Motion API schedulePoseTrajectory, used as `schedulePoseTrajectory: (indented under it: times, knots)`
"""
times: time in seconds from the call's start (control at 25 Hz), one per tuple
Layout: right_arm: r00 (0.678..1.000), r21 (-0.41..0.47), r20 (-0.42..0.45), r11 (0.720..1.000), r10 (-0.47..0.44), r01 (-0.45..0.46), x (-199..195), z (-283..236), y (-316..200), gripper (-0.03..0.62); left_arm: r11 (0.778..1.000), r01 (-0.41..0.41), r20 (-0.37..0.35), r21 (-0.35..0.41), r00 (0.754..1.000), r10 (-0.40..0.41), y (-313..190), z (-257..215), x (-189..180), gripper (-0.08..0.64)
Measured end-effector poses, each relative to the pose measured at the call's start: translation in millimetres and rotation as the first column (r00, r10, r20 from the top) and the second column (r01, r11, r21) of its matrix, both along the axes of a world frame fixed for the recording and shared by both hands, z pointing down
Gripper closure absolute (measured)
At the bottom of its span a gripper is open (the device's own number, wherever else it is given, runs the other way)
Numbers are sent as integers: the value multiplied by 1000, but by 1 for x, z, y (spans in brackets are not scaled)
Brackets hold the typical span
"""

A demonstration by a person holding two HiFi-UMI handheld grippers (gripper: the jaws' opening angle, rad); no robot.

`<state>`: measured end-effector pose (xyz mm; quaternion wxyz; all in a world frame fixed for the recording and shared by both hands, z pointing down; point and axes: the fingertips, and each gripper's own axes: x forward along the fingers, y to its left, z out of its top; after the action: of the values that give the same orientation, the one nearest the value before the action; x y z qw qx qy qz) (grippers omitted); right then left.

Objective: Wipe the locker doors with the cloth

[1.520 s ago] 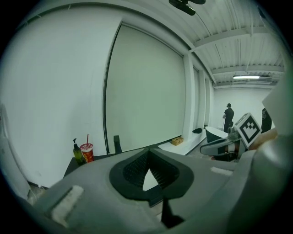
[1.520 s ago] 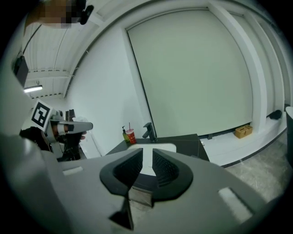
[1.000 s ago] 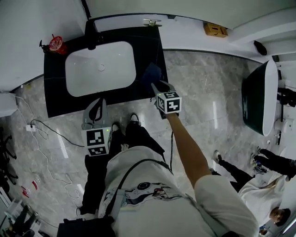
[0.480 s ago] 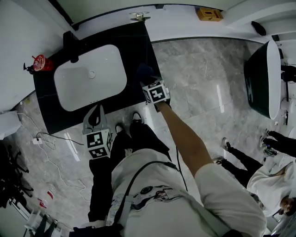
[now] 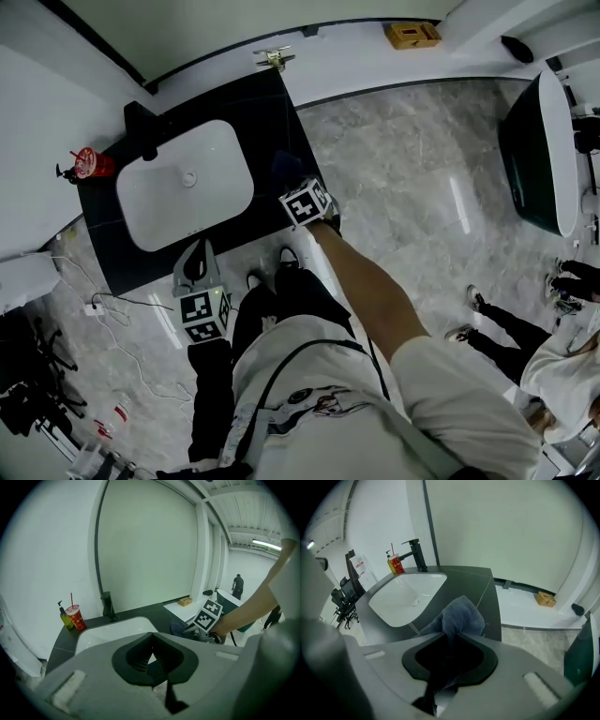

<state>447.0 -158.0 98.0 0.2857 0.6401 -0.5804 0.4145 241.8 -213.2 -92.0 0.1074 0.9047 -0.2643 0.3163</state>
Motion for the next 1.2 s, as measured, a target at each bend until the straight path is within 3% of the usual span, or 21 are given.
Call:
schedulePoseTrajectory:
  times: [0.32,0.68,0.92,1.2]
  knots:
    - [999,193,-8,981,36,-34,0,-57,16,523,1000,4,-24,28,1000,-3,17,-16,2,560]
    - [997,313,-40,948,65,-50,-16,-108,62,522,1000,9,-57,28,998,-7,45,-19,-25,560]
    - [995,357,-73,933,61,-31,-55,-136,104,522,999,22,-99,50,995,-17,72,-29,-69,560]
    - [991,381,-91,923,96,-54,-123,-158,157,522,998,68,-124,18,990,-65,127,-23,-161,560]
